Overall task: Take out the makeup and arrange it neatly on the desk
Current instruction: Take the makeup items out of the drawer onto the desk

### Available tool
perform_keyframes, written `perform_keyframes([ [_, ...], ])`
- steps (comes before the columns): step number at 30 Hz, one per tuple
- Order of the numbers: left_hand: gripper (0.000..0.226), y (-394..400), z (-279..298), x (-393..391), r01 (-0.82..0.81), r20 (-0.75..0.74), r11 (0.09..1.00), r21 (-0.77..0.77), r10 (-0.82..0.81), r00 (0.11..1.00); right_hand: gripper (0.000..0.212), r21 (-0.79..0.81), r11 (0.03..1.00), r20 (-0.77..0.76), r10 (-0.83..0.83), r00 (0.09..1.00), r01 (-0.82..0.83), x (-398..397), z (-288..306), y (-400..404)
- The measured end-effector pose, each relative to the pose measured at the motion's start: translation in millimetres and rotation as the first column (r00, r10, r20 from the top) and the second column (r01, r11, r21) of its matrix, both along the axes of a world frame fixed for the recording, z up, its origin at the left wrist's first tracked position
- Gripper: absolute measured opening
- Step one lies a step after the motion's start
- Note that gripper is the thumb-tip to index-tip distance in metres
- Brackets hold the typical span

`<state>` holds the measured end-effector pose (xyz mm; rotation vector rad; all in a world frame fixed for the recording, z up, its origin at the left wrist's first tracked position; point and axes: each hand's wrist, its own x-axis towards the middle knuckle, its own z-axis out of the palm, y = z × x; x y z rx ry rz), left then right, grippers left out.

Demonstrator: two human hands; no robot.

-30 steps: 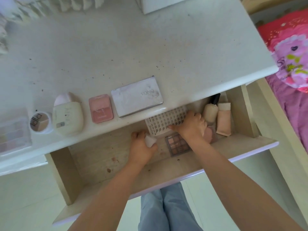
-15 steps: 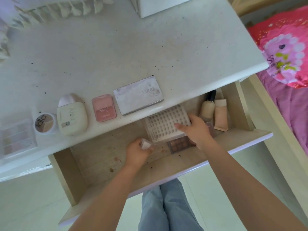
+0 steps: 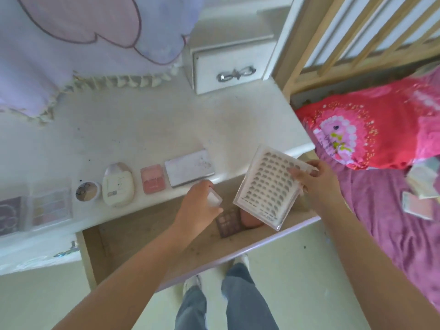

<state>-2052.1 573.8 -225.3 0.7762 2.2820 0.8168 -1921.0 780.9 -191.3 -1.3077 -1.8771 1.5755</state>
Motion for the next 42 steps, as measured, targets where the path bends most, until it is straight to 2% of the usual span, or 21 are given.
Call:
perform_keyframes([
  [2,0.053,23.7,8.4,-11.2,0.009,-0.114,1.0,-0.009,-0.01,0.993,0.013,-0.011,1.0,-0.08,0.025,0.997,-0.026,-19.7,8.8,16.3],
  [6,0.063,71.6,12.7,-36.1,0.005,-0.224,0.998,-0.06,-0.019,0.975,0.021,-0.048,0.989,-0.09,0.136,0.987,-0.14,-66.8,5.7,47.3],
  [9,0.06,99.9,8.5,-50.4,-0.022,-0.262,0.992,-0.126,-0.012,0.965,0.027,-0.058,0.973,-0.022,0.224,0.974,-0.225,-98.9,-10.2,72.8],
  [11,0.052,113.2,3.6,-55.8,0.032,-0.297,0.97,-0.241,-0.105,0.949,0.036,-0.082,0.96,0.021,0.27,0.963,-0.267,-113.4,-22.0,86.8],
  [14,0.049,126.6,-1.5,-65.7,0.113,-0.31,0.912,-0.394,-0.247,0.918,0.039,-0.077,0.949,0.111,0.312,0.944,-0.305,-128.6,-36.6,102.7],
  [17,0.049,131.3,-4.3,-72.7,0.158,-0.318,0.883,-0.442,-0.319,0.893,0.019,0.03,0.918,0.229,0.378,0.897,-0.395,-138.7,-43.4,110.7],
  [18,0.049,130.9,-4.9,-73.6,0.172,-0.321,0.878,-0.447,-0.337,0.885,0.02,0.071,0.897,0.282,0.401,0.871,-0.436,-140.1,-43.5,111.1],
  [20,0.05,127.9,-6.2,-72.8,0.184,-0.316,0.876,-0.447,-0.347,0.883,0.039,0.123,0.863,0.34,0.427,0.838,-0.49,-141.0,-44.8,110.9],
  [22,0.052,122.5,-7.2,-69.1,0.18,-0.307,0.877,-0.446,-0.339,0.889,0.048,0.145,0.86,0.316,0.429,0.846,-0.49,-138.6,-46.1,106.1],
  [27,0.059,110.9,-8.1,-60.1,0.155,-0.337,0.881,-0.447,-0.327,0.883,0.043,0.184,0.878,0.271,0.387,0.881,-0.442,-136.6,-53.1,89.1],
  [32,0.032,106.4,-8.2,-61.9,0.163,-0.356,0.897,-0.41,-0.322,0.878,0.039,0.337,0.819,0.325,0.362,0.874,-0.465,-140.1,-61.4,78.7],
  [37,0.032,103.4,-3.0,-62.8,0.178,-0.289,0.875,-0.45,-0.331,0.898,0.039,0.361,0.798,0.364,0.355,0.861,-0.482,-143.9,-57.3,74.9],
  [40,0.035,95.5,3.3,-52.5,0.151,-0.35,0.885,-0.441,-0.324,0.879,0.041,0.364,0.767,0.36,0.407,0.839,-0.528,-138.1,-52.1,75.9],
  [42,0.033,84.6,7.5,-38.1,0.078,-0.46,0.943,-0.324,-0.229,0.858,0.037,0.451,0.717,0.307,0.434,0.847,-0.532,-123.4,-45.9,77.2],
])
